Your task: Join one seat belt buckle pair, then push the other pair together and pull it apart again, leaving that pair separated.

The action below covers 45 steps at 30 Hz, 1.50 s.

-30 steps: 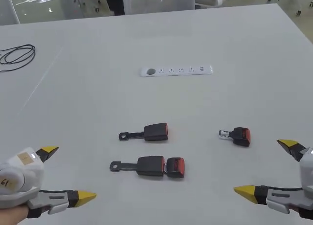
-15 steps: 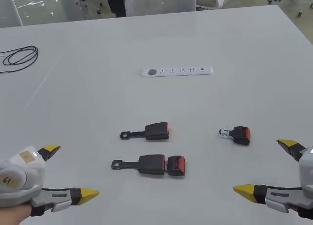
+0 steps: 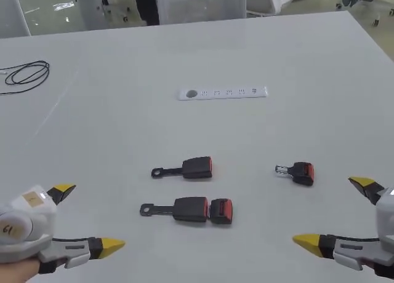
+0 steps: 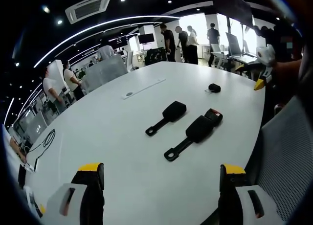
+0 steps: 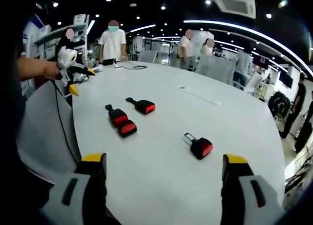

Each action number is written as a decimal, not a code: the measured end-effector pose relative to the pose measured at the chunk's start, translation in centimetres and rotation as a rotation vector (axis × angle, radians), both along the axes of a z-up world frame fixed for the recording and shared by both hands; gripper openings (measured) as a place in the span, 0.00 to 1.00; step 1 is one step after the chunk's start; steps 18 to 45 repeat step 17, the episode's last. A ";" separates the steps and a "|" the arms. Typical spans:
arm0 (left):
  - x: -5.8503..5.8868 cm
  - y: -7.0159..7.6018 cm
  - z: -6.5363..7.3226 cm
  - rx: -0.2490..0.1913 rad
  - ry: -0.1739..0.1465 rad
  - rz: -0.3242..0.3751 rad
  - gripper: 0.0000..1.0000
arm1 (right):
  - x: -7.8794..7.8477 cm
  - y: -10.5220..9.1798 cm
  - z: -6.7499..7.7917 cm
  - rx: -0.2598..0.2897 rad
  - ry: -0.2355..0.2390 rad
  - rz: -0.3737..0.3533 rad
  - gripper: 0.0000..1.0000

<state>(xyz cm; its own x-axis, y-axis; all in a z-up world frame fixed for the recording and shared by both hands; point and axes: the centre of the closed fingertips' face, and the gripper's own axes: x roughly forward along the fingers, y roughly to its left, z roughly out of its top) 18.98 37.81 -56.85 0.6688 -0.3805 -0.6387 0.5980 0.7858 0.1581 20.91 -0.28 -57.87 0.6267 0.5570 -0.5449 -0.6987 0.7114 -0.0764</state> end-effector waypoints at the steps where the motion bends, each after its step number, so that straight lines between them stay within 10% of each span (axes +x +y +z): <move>1: 0.0 0.0 0.0 0.000 0.003 0.001 1.00 | 0.0 0.0 0.0 0.000 -0.001 0.001 1.00; 45: 0.0 -0.6 -0.7 0.001 0.018 -0.006 1.00 | 0.1 0.0 -0.6 0.009 0.005 -0.014 1.00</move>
